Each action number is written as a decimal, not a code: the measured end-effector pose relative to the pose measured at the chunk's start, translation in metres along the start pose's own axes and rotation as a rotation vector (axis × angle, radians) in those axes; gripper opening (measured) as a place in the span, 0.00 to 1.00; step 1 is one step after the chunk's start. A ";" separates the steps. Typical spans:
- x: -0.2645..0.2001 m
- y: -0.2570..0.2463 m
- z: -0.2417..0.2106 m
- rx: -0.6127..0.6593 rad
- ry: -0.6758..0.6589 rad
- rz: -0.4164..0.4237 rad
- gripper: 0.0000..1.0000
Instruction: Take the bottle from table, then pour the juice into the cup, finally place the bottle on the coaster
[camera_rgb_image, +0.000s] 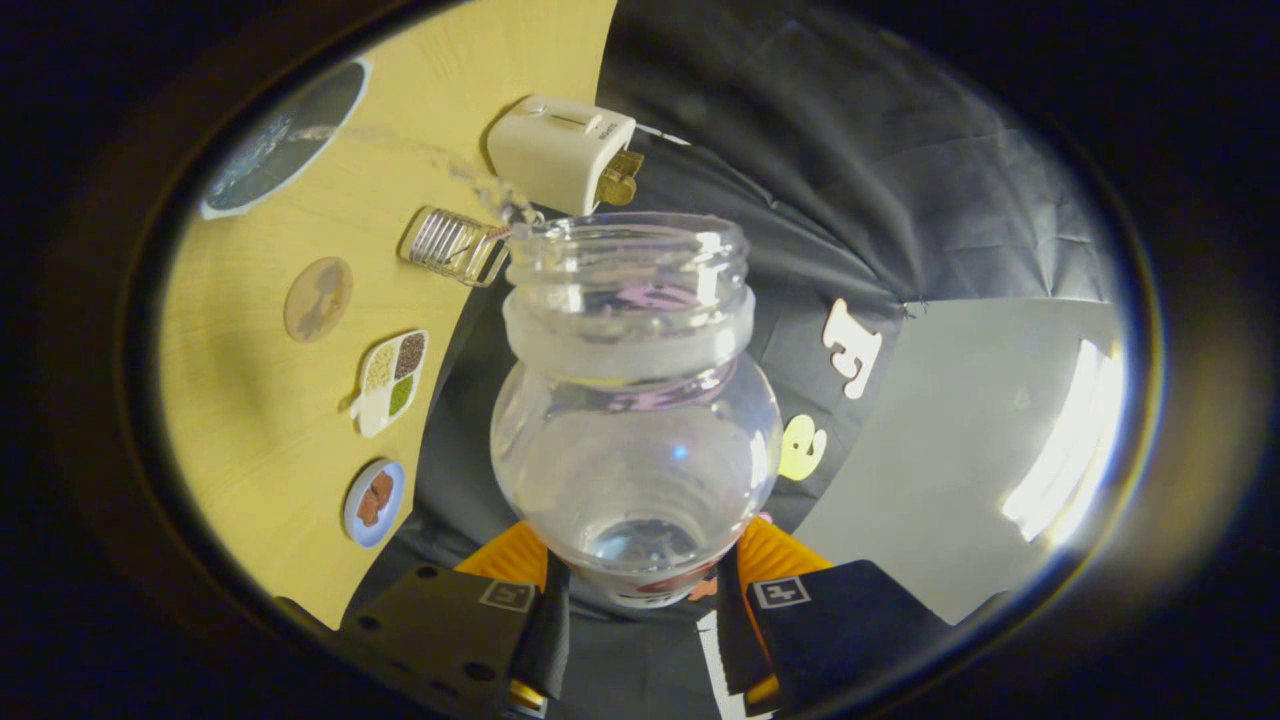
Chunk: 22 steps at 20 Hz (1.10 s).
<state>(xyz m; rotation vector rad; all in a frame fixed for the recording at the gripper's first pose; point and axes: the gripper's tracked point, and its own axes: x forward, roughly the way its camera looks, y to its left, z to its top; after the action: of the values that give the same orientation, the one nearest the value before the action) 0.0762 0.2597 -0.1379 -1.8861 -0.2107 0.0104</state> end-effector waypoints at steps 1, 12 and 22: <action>-0.001 0.000 0.001 -0.007 -0.005 -0.002 0.64; 0.000 -0.004 0.010 -0.074 -0.064 -0.044 0.64; -0.001 -0.010 0.023 -0.134 -0.124 -0.098 0.64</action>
<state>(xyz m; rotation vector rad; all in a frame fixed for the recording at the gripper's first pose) 0.0715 0.2844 -0.1360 -2.0084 -0.3972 0.0472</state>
